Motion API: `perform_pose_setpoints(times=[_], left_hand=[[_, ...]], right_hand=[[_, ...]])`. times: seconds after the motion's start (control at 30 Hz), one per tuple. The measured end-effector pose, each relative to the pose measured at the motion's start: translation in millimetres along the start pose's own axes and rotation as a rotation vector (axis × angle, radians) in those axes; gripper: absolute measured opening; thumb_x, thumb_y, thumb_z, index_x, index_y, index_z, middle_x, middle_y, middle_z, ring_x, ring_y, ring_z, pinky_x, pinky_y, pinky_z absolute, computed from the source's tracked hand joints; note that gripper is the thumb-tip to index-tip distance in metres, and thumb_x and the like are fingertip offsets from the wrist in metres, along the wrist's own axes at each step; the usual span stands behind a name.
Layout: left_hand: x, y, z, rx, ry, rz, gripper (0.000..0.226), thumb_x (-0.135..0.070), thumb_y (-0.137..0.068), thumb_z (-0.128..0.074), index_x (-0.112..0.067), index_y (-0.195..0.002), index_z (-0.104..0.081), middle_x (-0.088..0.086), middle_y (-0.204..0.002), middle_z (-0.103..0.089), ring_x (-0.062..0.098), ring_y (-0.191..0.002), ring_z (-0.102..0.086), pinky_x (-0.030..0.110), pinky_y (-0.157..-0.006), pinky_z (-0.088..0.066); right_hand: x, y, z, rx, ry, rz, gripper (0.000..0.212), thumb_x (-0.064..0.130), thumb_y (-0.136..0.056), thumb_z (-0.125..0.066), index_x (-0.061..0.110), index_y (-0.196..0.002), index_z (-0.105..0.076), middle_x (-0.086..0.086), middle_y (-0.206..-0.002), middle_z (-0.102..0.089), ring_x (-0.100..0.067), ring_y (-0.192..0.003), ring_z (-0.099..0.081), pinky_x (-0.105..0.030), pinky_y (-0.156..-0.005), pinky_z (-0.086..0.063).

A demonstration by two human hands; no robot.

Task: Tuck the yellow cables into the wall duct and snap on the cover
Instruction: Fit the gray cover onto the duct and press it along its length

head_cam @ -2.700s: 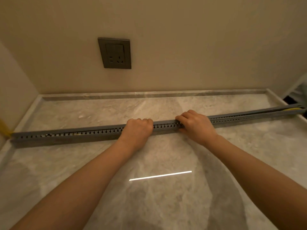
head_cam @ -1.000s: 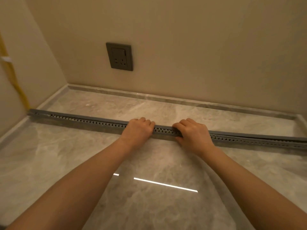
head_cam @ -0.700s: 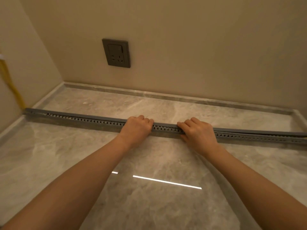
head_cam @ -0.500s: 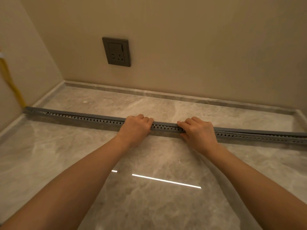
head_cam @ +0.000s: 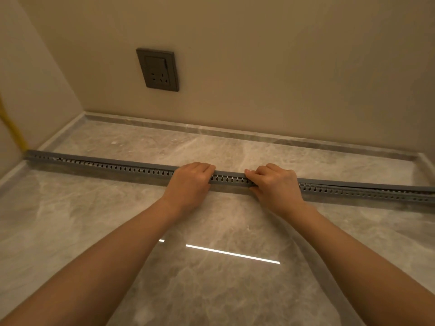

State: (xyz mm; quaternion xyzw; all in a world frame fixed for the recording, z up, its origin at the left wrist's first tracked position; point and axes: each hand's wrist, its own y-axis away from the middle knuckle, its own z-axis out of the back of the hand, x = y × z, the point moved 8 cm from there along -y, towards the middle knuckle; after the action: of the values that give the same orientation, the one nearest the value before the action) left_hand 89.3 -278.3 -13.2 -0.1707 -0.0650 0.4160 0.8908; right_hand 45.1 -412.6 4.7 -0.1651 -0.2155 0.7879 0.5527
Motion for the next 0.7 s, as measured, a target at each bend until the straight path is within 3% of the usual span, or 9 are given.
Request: perform_pose_setpoints(times=[0.2,0.3,0.4,0.7], left_hand=[[-45.7,-18.2,-11.1,0.005,0.084,-0.079,0.025,-0.013,-0.085,-0.058,-0.006,-0.108,-0.063,0.007,-0.104,-0.069,0.026,-0.093,-0.063,0.037,-0.074,-0.049],[-57.5,-22.6,-10.3,-0.012,0.074,-0.087,0.015,-0.012,-0.083,-0.063,-0.005,-0.095,-0.067,0.01,-0.087,-0.071,0.026,-0.076,-0.067,0.034,-0.063,-0.05],[-64.8,-19.7,-8.9,-0.022,-0.103,-0.201,0.01,-0.009,-0.069,-0.075,-0.01,-0.076,-0.068,0.003,-0.065,-0.068,0.017,-0.055,-0.065,0.025,-0.047,-0.049],[-68.3,-22.1,-17.0,0.035,-0.295,-0.299,0.015,-0.019,-0.064,-0.079,-0.015,-0.074,-0.068,-0.002,-0.061,-0.067,0.01,-0.052,-0.064,0.022,-0.045,-0.049]], right_hand=[[-0.5,1.9,2.5,-0.044,0.005,-0.021,0.018,0.01,-0.065,-0.082,0.012,-0.081,-0.075,-0.005,-0.058,-0.066,-0.025,-0.051,-0.059,-0.025,-0.037,-0.043],[-3.0,3.3,-0.8,-0.033,-0.022,-0.051,0.014,0.017,-0.068,-0.081,0.012,-0.079,-0.074,-0.005,-0.06,-0.066,-0.024,-0.054,-0.059,-0.028,-0.038,-0.044],[-2.9,6.6,-4.0,-0.029,-0.024,-0.07,0.011,0.016,-0.07,-0.078,0.011,-0.077,-0.071,-0.005,-0.064,-0.066,-0.024,-0.058,-0.059,-0.03,-0.041,-0.044],[-6.7,16.4,-5.8,-0.052,-0.028,-0.055,0.024,0.013,-0.068,-0.079,0.009,-0.09,-0.072,-0.006,-0.078,-0.07,-0.026,-0.066,-0.061,-0.034,-0.05,-0.05]])
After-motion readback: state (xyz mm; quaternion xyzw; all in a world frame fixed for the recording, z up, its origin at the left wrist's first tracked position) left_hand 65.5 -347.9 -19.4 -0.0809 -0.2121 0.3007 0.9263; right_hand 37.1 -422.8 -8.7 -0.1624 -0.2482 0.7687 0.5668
